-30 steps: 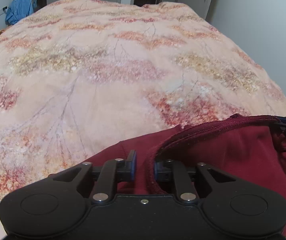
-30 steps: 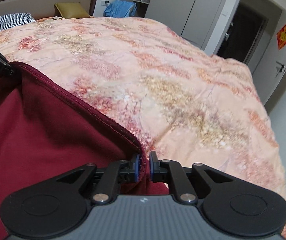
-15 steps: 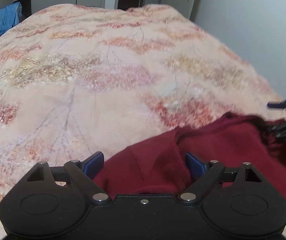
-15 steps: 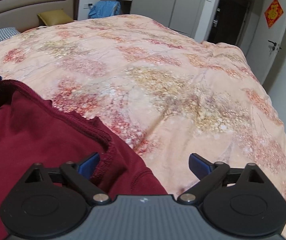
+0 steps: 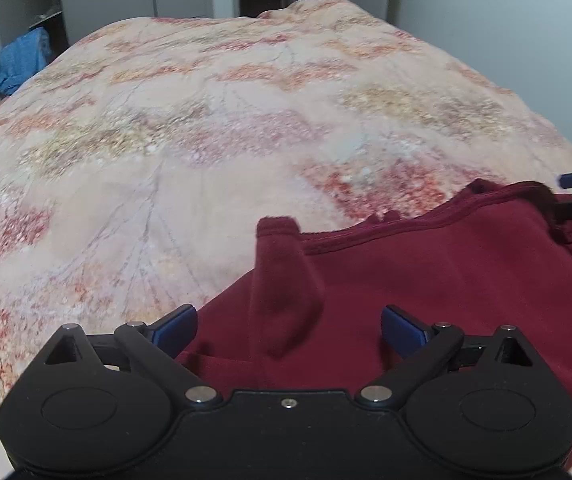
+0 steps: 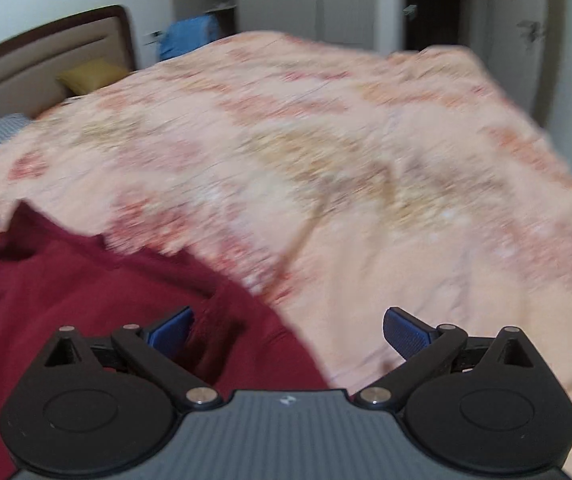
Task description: Fold small clothes
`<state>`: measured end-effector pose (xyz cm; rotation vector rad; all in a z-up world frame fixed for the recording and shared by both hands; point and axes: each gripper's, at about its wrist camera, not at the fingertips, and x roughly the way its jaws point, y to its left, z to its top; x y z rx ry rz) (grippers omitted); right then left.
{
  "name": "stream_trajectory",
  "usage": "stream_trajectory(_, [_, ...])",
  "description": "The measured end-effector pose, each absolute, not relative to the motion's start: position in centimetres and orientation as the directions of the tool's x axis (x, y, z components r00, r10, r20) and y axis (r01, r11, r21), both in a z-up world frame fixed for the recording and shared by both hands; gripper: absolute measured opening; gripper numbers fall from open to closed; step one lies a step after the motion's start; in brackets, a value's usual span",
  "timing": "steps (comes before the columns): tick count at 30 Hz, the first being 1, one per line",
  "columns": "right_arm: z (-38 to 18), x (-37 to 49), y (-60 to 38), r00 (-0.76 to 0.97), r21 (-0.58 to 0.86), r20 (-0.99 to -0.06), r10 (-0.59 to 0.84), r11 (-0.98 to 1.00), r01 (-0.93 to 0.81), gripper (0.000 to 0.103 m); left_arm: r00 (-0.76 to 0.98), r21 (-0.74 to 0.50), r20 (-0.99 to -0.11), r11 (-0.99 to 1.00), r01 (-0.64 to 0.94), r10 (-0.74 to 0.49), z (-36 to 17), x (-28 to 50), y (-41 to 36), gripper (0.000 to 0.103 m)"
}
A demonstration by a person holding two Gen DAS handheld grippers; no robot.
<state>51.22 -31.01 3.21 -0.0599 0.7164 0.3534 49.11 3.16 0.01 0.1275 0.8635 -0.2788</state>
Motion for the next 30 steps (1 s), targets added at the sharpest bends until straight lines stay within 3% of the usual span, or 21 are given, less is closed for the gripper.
stream_trajectory(5, [3.3,49.7,-31.0,0.730,-0.025,-0.634,0.255,0.937,-0.349,0.103,0.620,0.008,-0.782,0.994,0.107,-0.060,-0.6,50.8,4.5,0.097])
stream_trajectory(8, [3.9,49.3,-32.1,0.814,-0.090,-0.563,0.140,0.969,-0.229,0.103,0.607,0.012,-0.795,1.000,-0.006,0.013,-0.7,51.7,5.9,0.097])
stream_trajectory(11, [4.7,49.7,-34.8,0.833,0.008,-0.540,0.117,0.991,-0.134,0.103,0.587,-0.034,-0.809,0.998,-0.052,0.002,-0.9,51.6,6.9,0.097])
stream_trajectory(13, [5.0,49.3,-35.7,0.818,0.079,-0.545,0.185,0.982,-0.170,0.103,0.593,-0.030,-0.805,0.999,-0.043,0.002,-0.8,51.1,6.9,0.097])
stream_trajectory(19, [4.2,45.7,-32.1,0.760,-0.023,-0.570,0.311,0.919,-0.393,0.103,0.632,-0.023,-0.775,0.999,-0.024,-0.003,0.7,49.4,6.6,0.099])
stream_trajectory(21, [3.4,45.0,-30.8,0.753,-0.080,-0.597,0.275,0.914,-0.398,0.103,0.649,-0.051,-0.760,0.998,-0.033,-0.017,1.6,48.8,6.9,0.099])
stream_trajectory(24, [2.1,45.6,-30.8,0.792,-0.156,-0.594,0.137,0.947,-0.281,0.103,0.676,-0.094,-0.737,0.994,-0.063,-0.027,3.4,47.7,7.5,0.100])
stream_trajectory(27, [2.3,46.4,-33.5,0.841,-0.088,-0.541,0.013,0.993,-0.072,0.103,0.705,-0.105,-0.709,0.990,-0.093,-0.010,5.5,46.2,8.1,0.100])
stream_trajectory(30, [3.0,45.8,-35.1,0.870,-0.040,-0.491,-0.044,0.999,0.028,0.103,0.740,-0.083,-0.672,0.991,-0.102,0.020,7.8,44.2,8.5,0.102])
